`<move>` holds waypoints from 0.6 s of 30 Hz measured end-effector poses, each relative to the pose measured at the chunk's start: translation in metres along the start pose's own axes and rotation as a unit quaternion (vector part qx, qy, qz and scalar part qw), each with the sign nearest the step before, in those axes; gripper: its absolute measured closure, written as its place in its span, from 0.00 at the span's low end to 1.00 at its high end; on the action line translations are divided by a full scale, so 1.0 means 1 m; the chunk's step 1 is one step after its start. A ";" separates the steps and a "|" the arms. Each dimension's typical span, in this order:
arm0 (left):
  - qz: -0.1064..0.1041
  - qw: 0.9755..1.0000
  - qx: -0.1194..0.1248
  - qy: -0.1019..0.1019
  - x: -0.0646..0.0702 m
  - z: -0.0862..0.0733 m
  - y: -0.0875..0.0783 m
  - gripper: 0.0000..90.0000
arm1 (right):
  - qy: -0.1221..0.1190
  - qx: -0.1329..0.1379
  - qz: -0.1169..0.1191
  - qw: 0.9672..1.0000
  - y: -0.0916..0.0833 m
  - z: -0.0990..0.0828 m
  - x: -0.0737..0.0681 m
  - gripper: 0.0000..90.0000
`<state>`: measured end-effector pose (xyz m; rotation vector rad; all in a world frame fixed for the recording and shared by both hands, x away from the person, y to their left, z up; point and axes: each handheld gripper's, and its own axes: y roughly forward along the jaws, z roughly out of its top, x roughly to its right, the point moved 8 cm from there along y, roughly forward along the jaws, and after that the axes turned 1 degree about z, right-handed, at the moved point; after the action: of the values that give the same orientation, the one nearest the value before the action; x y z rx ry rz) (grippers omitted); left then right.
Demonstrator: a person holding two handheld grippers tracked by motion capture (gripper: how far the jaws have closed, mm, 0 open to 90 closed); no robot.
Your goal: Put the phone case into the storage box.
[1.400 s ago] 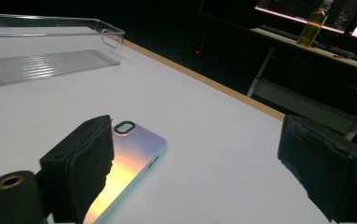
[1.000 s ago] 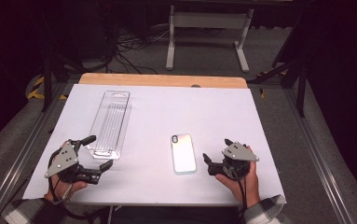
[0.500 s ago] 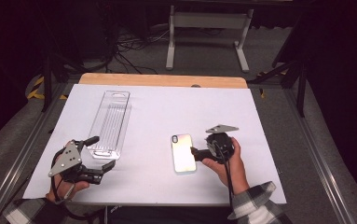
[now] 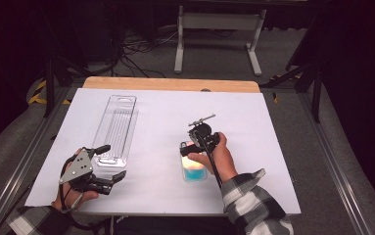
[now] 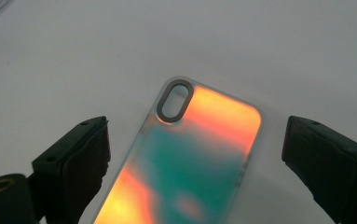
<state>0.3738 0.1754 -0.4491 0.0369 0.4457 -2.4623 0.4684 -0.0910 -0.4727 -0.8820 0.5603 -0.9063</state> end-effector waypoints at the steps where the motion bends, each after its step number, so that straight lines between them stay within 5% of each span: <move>1: -0.001 1.000 -0.001 -0.004 0.001 0.000 0.001 0.06 | -0.003 -0.004 0.001 1.000 0.003 0.002 -0.002 0.10; 4: -0.004 1.000 -0.005 0.003 0.002 0.000 0.002 0.06 | -0.013 -0.018 -0.014 1.000 0.011 0.006 -0.006 0.14; 15: -0.015 1.000 -0.009 -0.002 0.004 -0.003 0.001 0.06 | 0.026 -0.075 -0.039 0.996 0.037 0.007 -0.001 0.10; 18: -0.017 1.000 -0.008 -0.006 0.004 -0.003 0.001 0.06 | 0.025 -0.077 -0.067 0.995 0.040 0.009 0.002 0.15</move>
<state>0.3711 0.1731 -0.4532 0.0083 0.4647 -2.4910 0.4931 -0.0766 -0.5018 -1.0473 0.6259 -1.0182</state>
